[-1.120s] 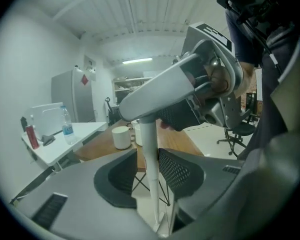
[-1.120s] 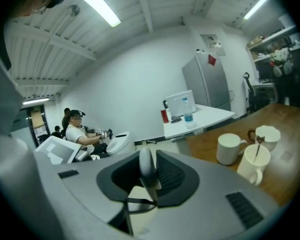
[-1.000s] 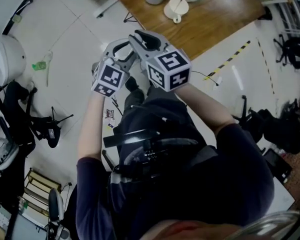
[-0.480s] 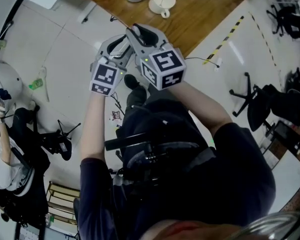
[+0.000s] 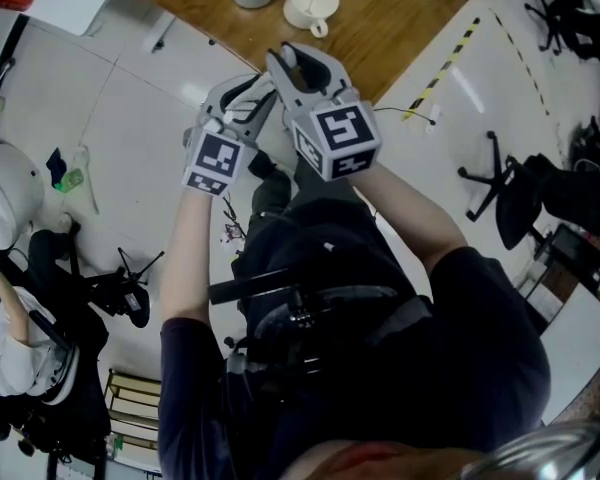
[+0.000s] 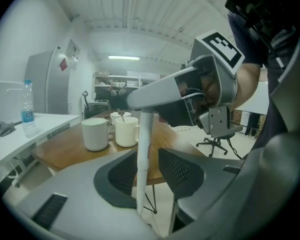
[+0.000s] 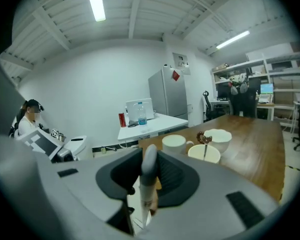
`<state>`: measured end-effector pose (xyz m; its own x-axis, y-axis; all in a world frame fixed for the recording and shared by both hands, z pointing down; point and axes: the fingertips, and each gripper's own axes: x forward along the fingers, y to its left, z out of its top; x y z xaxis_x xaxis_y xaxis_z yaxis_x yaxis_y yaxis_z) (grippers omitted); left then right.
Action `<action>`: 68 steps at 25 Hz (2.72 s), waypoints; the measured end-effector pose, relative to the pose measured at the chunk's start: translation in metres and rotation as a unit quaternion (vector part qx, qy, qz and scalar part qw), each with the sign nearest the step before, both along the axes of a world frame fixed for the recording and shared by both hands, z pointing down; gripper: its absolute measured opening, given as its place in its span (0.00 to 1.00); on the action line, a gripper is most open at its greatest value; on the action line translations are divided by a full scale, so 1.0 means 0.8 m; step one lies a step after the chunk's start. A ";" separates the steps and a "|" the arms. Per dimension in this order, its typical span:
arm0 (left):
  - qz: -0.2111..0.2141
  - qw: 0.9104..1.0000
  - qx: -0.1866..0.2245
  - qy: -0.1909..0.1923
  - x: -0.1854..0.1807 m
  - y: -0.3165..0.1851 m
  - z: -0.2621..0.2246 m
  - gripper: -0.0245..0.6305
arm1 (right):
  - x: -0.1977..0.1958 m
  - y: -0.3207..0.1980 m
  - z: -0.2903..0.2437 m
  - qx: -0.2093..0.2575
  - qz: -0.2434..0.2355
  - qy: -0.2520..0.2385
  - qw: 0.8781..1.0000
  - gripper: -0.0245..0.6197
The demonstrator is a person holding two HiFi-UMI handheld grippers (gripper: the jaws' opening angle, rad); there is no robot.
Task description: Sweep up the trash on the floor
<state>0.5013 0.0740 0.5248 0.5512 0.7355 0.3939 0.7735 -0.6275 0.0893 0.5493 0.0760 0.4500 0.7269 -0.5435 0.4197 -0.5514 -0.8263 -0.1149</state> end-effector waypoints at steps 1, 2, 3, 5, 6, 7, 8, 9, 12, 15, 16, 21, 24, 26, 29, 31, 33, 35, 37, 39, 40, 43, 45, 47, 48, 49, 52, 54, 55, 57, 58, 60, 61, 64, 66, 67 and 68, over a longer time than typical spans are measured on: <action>0.005 1.000 0.011 0.006 0.001 0.009 0.002 0.24 | -0.001 0.001 0.000 -0.001 -0.002 0.000 1.000 0.20; 0.006 1.000 0.024 0.013 0.003 0.015 0.005 0.24 | -0.002 0.003 0.000 -0.003 -0.005 -0.002 1.000 0.20; 0.001 0.999 0.038 0.021 0.006 0.019 0.007 0.24 | -0.005 0.004 0.000 -0.005 -0.008 -0.004 1.000 0.20; -0.014 0.998 0.055 0.030 0.013 0.024 0.010 0.23 | -0.011 0.007 0.000 -0.005 -0.010 -0.009 1.000 0.20; -0.016 0.998 0.057 0.031 0.015 0.027 0.011 0.24 | -0.014 0.009 0.001 -0.001 -0.006 -0.013 1.000 0.20; -0.011 0.998 0.058 0.032 0.015 0.032 0.012 0.23 | -0.016 0.012 0.001 0.005 0.002 -0.019 1.000 0.20; 0.000 0.998 0.058 0.034 0.013 0.037 0.012 0.19 | -0.016 0.015 0.001 0.014 0.012 -0.028 0.999 0.20; 0.014 0.998 0.056 0.034 0.012 0.040 0.013 0.18 | -0.016 0.019 0.001 0.027 0.025 -0.041 0.998 0.20; 0.081 0.996 0.041 0.017 0.004 0.046 0.011 0.18 | -0.019 0.028 0.000 0.064 0.055 -0.079 0.993 0.20; 0.166 0.985 0.033 -0.008 -0.008 0.054 0.007 0.18 | -0.030 0.033 -0.004 0.064 0.053 -0.085 0.993 0.20; 0.188 0.981 0.034 -0.015 -0.012 0.056 0.007 0.18 | -0.034 0.035 -0.004 0.067 0.054 -0.089 0.992 0.20; 0.172 0.984 0.031 -0.029 -0.011 0.056 0.014 0.21 | -0.033 0.045 0.006 0.114 0.093 -0.122 0.982 0.20; 0.096 0.995 0.022 -0.012 -0.012 0.049 0.018 0.21 | -0.032 0.051 0.010 0.123 0.107 -0.128 0.978 0.20; 0.038 0.999 0.017 -0.010 -0.018 0.041 0.025 0.21 | -0.036 0.055 0.011 0.124 0.112 -0.131 0.977 0.20; -0.034 0.999 0.001 -0.031 -0.028 0.024 0.043 0.21 | -0.041 0.058 0.014 0.122 0.113 -0.137 0.977 0.20; -0.040 0.999 -0.014 -0.030 -0.033 0.025 0.039 0.18 | -0.040 0.057 0.014 0.115 0.107 -0.133 0.979 0.20; -0.029 0.999 -0.007 -0.020 -0.032 0.031 0.033 0.18 | -0.039 0.056 0.013 0.109 0.102 -0.130 0.980 0.20; -0.022 1.000 0.006 -0.017 -0.030 0.034 0.033 0.11 | -0.039 0.053 0.013 0.103 0.094 -0.128 0.982 0.20; -0.026 0.999 0.008 -0.018 -0.025 0.033 0.034 0.08 | -0.039 0.049 0.014 0.094 0.086 -0.120 0.985 0.20; -0.028 0.999 0.004 -0.020 -0.022 0.034 0.035 0.08 | -0.036 0.048 0.014 0.086 0.079 -0.114 0.987 0.20; -0.029 0.999 -0.001 -0.023 -0.021 0.034 0.035 0.08 | -0.035 0.048 0.014 0.081 0.074 -0.112 0.988 0.20; -0.029 0.999 -0.021 -0.039 -0.021 0.033 0.038 0.08 | -0.036 0.044 0.014 0.049 0.045 -0.094 0.993 0.22; -0.026 0.998 -0.032 -0.049 -0.020 0.032 0.038 0.08 | -0.039 0.044 0.012 0.032 0.026 -0.079 0.996 0.25; -0.027 0.998 -0.039 -0.052 -0.018 0.029 0.036 0.08 | -0.042 0.046 0.001 0.033 0.005 -0.053 0.998 0.31; -0.027 0.997 -0.040 -0.053 -0.016 0.027 0.035 0.08 | -0.042 0.048 -0.008 0.033 -0.006 -0.032 0.999 0.35; -0.026 0.997 -0.041 -0.055 -0.015 0.026 0.034 0.08 | -0.042 0.051 -0.018 0.028 -0.015 -0.009 0.999 0.35; -0.020 0.997 -0.048 -0.062 -0.014 0.022 0.033 0.08 | -0.041 0.058 -0.028 0.004 -0.036 0.020 0.999 0.36; -0.025 0.996 -0.059 -0.068 -0.014 0.019 0.032 0.09 | -0.044 0.058 -0.025 0.005 -0.049 0.011 0.999 0.36; -0.029 0.995 -0.067 -0.070 -0.013 0.017 0.030 0.09 | -0.045 0.057 -0.023 0.013 -0.053 0.003 0.998 0.36; -0.038 0.993 -0.083 -0.073 -0.012 0.013 0.025 0.09 | -0.048 0.058 -0.021 0.041 -0.056 -0.019 0.997 0.35; -0.042 0.993 -0.087 -0.073 -0.010 0.010 0.024 0.09 | -0.049 0.059 -0.020 0.059 -0.055 -0.031 0.996 0.35; -0.048 0.993 -0.082 -0.065 -0.006 0.004 0.024 0.09 | -0.051 0.061 -0.016 0.087 -0.053 -0.052 0.993 0.32; -0.053 0.994 -0.077 -0.058 0.000 -0.001 0.024 0.12 | -0.052 0.062 -0.014 0.092 -0.053 -0.059 0.993 0.31; -0.080 0.994 -0.065 -0.033 0.034 -0.025 0.022 0.12 | -0.057 0.068 -0.009 0.084 -0.058 -0.065 0.993 0.31; -0.085 0.992 -0.091 -0.034 0.051 -0.045 0.007 0.13 | -0.065 0.070 -0.006 0.072 -0.066 -0.069 0.993 0.31; -0.075 0.989 -0.125 -0.040 0.050 -0.053 -0.010 0.12 | -0.069 0.071 -0.004 0.067 -0.071 -0.070 0.993 0.31; -0.066 0.984 -0.159 -0.041 0.046 -0.063 -0.029 0.10 | -0.072 0.071 -0.003 0.061 -0.075 -0.070 0.993 0.31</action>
